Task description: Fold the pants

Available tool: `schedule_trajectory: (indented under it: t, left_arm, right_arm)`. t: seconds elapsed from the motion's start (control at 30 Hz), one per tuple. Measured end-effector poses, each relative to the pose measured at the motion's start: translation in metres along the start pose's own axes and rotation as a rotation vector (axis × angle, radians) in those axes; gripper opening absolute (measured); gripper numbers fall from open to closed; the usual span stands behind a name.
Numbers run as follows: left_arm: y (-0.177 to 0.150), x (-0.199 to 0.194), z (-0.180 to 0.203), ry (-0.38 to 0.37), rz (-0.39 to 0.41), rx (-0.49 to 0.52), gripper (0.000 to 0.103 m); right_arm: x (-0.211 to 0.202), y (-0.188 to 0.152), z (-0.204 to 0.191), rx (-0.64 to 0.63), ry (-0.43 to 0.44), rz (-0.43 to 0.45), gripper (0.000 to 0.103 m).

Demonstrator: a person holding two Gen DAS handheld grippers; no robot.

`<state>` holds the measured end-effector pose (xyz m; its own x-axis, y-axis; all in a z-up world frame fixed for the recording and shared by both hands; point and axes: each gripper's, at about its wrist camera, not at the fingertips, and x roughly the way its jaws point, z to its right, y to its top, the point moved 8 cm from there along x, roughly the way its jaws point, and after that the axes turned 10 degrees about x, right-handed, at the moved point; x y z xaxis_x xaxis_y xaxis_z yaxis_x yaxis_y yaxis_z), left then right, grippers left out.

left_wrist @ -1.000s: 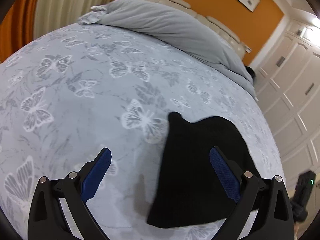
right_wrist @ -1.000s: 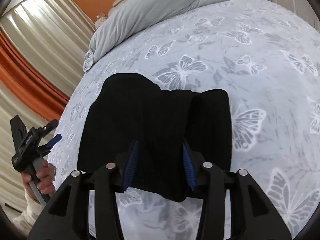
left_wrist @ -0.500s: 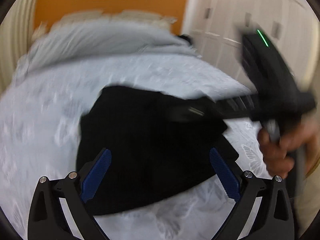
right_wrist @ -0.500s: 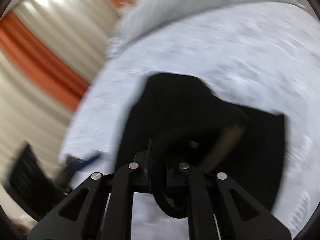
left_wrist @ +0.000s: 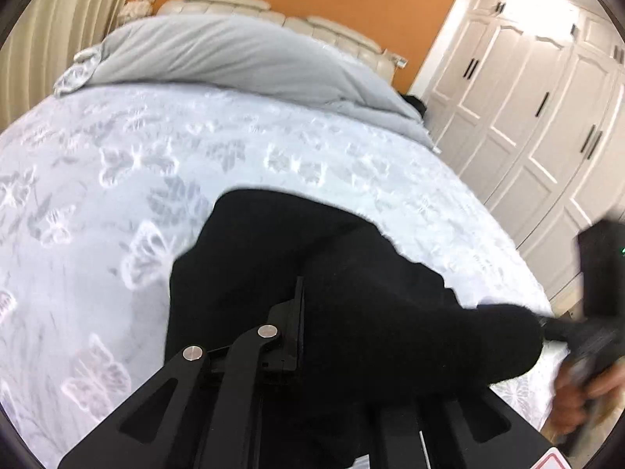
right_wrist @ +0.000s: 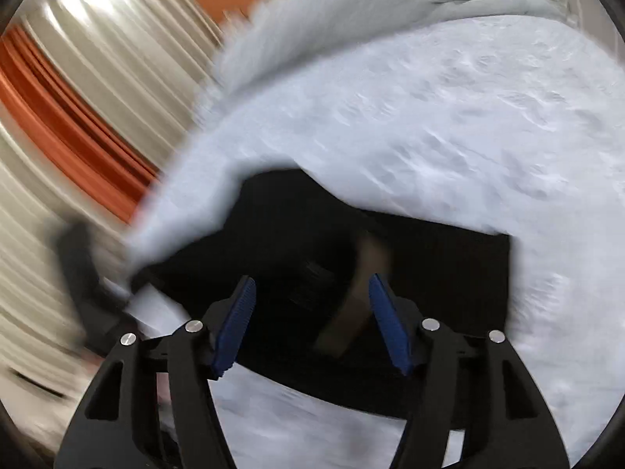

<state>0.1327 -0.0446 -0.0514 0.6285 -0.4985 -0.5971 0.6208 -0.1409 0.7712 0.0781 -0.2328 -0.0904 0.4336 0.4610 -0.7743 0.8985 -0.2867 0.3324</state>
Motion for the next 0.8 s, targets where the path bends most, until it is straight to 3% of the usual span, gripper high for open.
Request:
schedule_trajectory:
  t: [0.07, 0.13, 0.2, 0.3, 0.37, 0.43, 0.47, 0.5, 0.53, 0.57, 0.6, 0.63, 0.7, 0.8]
  left_arm:
    - [0.001, -0.006, 0.004, 0.000, 0.011, 0.014, 0.005]
    - [0.000, -0.009, 0.005, -0.010, 0.010, 0.007, 0.005]
    - [0.001, -0.014, 0.007, -0.012, 0.014, 0.002, 0.005]
    - [0.012, -0.032, 0.003, -0.010, 0.068, 0.010, 0.005]
    - [0.025, -0.046, -0.004, -0.014, 0.110, -0.006, 0.005]
    - [0.036, -0.065, -0.016, -0.014, 0.159, -0.037, 0.005]
    - [0.041, -0.074, -0.021, -0.010, 0.182, -0.047, 0.005]
    - [0.046, -0.081, -0.024, -0.007, 0.201, -0.046, 0.005]
    - [0.049, -0.084, -0.026, -0.008, 0.199, -0.046, 0.005]
    - [0.049, -0.083, -0.027, -0.014, 0.189, -0.053, 0.005]
    - [0.045, -0.077, -0.026, -0.035, 0.163, -0.069, 0.005]
    - [0.041, -0.072, -0.023, -0.050, 0.145, -0.073, 0.005]
    - [0.032, -0.058, -0.008, -0.071, 0.106, -0.048, 0.005]
    - [0.020, -0.038, 0.031, -0.113, 0.060, 0.037, 0.005]
  right_arm:
    - [0.036, -0.021, 0.006, 0.041, 0.020, -0.129, 0.057]
    - [0.056, -0.028, -0.003, 0.027, 0.030, -0.130, 0.056]
    - [0.059, -0.019, -0.023, -0.017, 0.065, -0.075, 0.011]
    - [0.035, -0.005, -0.062, -0.093, 0.105, 0.018, 0.007]
    - [-0.029, 0.007, -0.112, -0.135, 0.322, 0.099, 0.007]
    - [-0.079, 0.013, -0.136, -0.200, 0.465, 0.163, 0.007]
    - [-0.084, 0.019, -0.126, -0.227, 0.370, 0.202, 0.007]
    - [-0.078, 0.026, -0.103, -0.227, 0.184, 0.245, 0.007]
    - [-0.072, 0.030, -0.079, -0.189, 0.085, 0.246, 0.007]
    - [-0.070, 0.029, -0.061, -0.107, 0.140, 0.210, 0.007]
    - [-0.073, 0.025, -0.047, -0.014, 0.255, 0.175, 0.007]
    - [-0.080, 0.021, -0.032, 0.029, 0.301, 0.176, 0.007]
    - [-0.083, 0.017, -0.007, 0.003, 0.141, 0.204, 0.007]
    - [-0.088, 0.013, 0.031, 0.093, 0.138, 0.202, 0.007]
